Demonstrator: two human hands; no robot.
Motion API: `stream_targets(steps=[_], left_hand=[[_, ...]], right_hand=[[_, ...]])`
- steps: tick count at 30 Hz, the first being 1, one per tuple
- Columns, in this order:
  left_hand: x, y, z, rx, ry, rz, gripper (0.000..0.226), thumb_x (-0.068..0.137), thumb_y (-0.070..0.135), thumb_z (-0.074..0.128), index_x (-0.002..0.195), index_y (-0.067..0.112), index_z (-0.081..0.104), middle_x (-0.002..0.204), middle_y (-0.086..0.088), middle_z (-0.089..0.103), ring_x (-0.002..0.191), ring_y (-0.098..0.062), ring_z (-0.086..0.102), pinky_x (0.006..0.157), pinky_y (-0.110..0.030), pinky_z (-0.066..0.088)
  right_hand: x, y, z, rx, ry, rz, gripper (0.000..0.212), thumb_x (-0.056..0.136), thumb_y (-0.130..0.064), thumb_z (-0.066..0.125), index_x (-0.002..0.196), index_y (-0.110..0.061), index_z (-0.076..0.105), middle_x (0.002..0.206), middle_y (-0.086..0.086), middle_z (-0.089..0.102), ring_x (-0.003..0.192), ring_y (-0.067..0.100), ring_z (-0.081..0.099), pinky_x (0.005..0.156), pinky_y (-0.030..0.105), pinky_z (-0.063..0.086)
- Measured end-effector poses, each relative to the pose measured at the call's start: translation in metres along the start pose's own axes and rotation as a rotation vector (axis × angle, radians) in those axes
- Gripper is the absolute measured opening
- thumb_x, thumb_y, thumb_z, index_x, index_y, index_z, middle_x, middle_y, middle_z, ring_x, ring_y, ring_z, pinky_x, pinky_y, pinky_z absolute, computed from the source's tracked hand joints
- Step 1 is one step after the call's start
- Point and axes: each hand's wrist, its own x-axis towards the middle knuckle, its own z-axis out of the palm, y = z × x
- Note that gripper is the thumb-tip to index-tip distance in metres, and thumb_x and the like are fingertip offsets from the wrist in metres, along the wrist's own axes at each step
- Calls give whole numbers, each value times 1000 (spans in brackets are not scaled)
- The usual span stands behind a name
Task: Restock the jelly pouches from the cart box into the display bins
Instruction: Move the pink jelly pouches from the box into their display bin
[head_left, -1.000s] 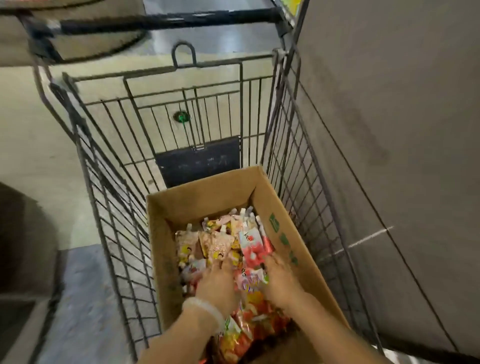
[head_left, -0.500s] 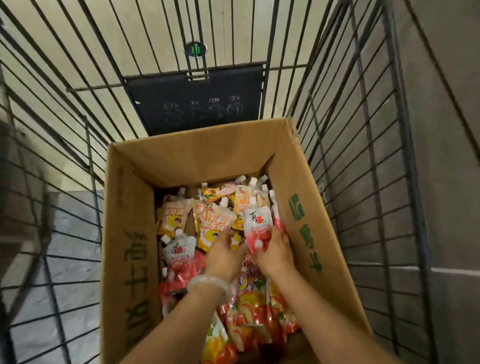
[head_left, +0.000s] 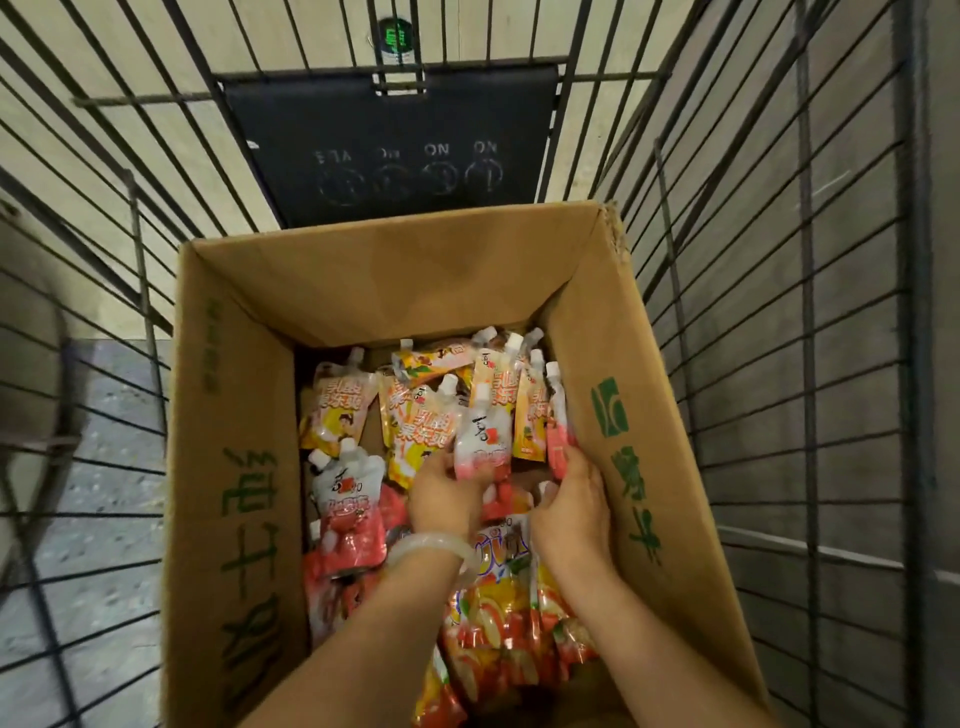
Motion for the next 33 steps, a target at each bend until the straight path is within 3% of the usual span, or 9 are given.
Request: stream_targets(steps=[2,6,11,15,18,24,28,31,33], left_hand=[[-2,-7,-22,-4,19,-2,13,85,11,67,93,6,57,82,-10,65,69,-21,60,56,-27,53],[-2,-13,-44,-86,4,-28,17,86,11,66,99,5,56,99,-17,67,87,-29,65,74,-37,58],[1,-10,-49,-137,-13,-29,20,87,12,66,101,4,54,97,-15,66,86,-26,63,72,-33,51],[4,-12,-58,-144,-4,0,28,87,16,66,107,0,56,102,-16,67,93,-30,65,73,-32,50],[5,-14,-61,-138,-11,14,33,86,18,67,111,0,56,103,-15,68,93,-29,66,73,-32,50],[1,-9,-63,-218,27,8,25,87,17,66,106,6,55,98,-12,68,87,-26,67,65,-31,53],[0,-5,-66,-232,30,3,15,87,15,66,95,14,53,95,-11,68,84,-25,66,77,-38,54],[0,-6,-67,-232,5,2,16,87,14,66,97,13,53,96,-11,68,86,-27,67,72,-37,56],[1,-8,-66,-223,-4,-4,17,86,16,66,98,12,54,97,-12,68,87,-28,68,75,-40,57]], right_hand=[[-3,-1,5,-77,36,-7,61,93,-13,50,147,-20,25,148,5,35,138,22,33,111,35,30],[-1,-9,19,-86,58,37,67,93,-18,50,149,-11,14,154,10,24,140,26,28,114,37,28],[23,-19,22,-188,123,135,51,98,-25,45,143,-8,29,138,12,40,114,32,54,83,40,48],[42,-22,17,-435,98,36,26,98,-18,42,117,-9,57,116,10,63,104,29,63,77,33,49],[42,-22,15,-464,92,-40,26,97,-19,43,111,-8,62,113,10,62,103,29,62,75,33,48],[13,-30,42,-185,275,-472,17,75,-19,58,67,-10,69,76,7,61,75,29,59,69,25,30],[15,-30,38,326,321,-70,26,90,-13,60,113,0,59,120,14,48,102,26,52,80,13,32],[27,-23,37,114,210,139,74,84,-29,68,142,-2,31,145,16,36,130,33,38,105,36,35],[32,-20,43,67,85,267,96,77,-40,74,147,-5,19,150,15,32,136,35,32,108,45,34]])
